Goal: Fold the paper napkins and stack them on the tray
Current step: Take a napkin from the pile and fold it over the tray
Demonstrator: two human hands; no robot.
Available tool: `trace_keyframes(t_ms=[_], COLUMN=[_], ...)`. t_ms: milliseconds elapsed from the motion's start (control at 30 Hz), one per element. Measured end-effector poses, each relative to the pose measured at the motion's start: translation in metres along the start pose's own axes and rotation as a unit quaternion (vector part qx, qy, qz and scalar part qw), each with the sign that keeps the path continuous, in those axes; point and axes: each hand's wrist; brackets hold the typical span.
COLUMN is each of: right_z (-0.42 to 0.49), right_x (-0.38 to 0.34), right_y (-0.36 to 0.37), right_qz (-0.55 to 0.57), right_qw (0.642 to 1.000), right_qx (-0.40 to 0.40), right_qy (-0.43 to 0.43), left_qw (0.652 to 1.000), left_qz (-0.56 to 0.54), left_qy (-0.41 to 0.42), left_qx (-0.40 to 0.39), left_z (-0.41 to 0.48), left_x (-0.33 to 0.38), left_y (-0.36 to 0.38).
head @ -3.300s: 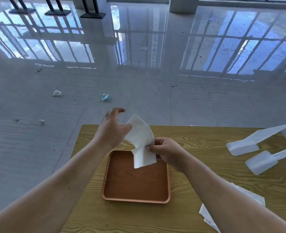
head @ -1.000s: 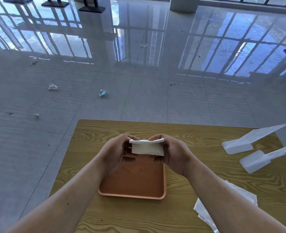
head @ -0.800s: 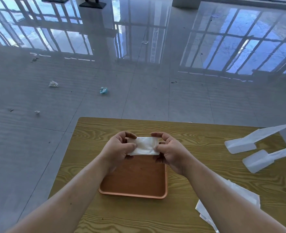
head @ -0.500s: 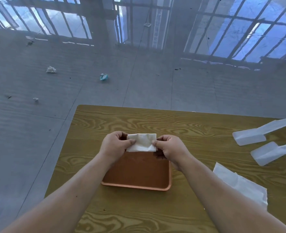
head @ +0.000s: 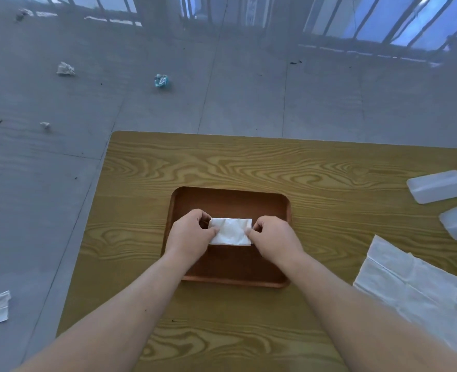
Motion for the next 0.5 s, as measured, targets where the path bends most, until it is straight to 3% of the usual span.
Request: trace_keyframes(t_ms=[100, 167, 233, 333, 500], right_z=[-0.004, -0.012, -0.021, -0.024, -0.019], right_x=[0.002, 0.003, 0.003, 0.005, 0.016], right_y=[0.004, 0.007, 0.014, 0.031, 0.043], right_qz=[-0.072, -0.105, -0.129, -0.177, -0.195], right_qw=[0.995, 0.975, 0.951, 0.941, 0.948], right_qx=[0.058, 0.152, 0.184, 0.096, 0.037], right_qy=[-0.043, -0.123, -0.212, -0.271, -0.247], left_qw=[0.997, 0.978, 0.944, 0.912, 0.895], left_qz=[0.051, 0.129, 0.212, 0.312, 0.364], left_qy=[0.054, 0.152, 0.252, 0.251, 0.231], left_qx=[0.037, 0.061, 0.022, -0.088, -0.117], left_z=[-0.006, -0.014, -0.024, -0.031, -0.028], left_x=[0.0, 0.0, 0.001, 0.0, -0.007], left_y=[0.001, 0.003, 0.007, 0.015, 0.014])
Point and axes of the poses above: each hand's wrist, its own z-axis towards the middle knuckle, its own y-axis out of the palm, x = y × z, and after that the axes turned 9 degrees about -z, right-handed
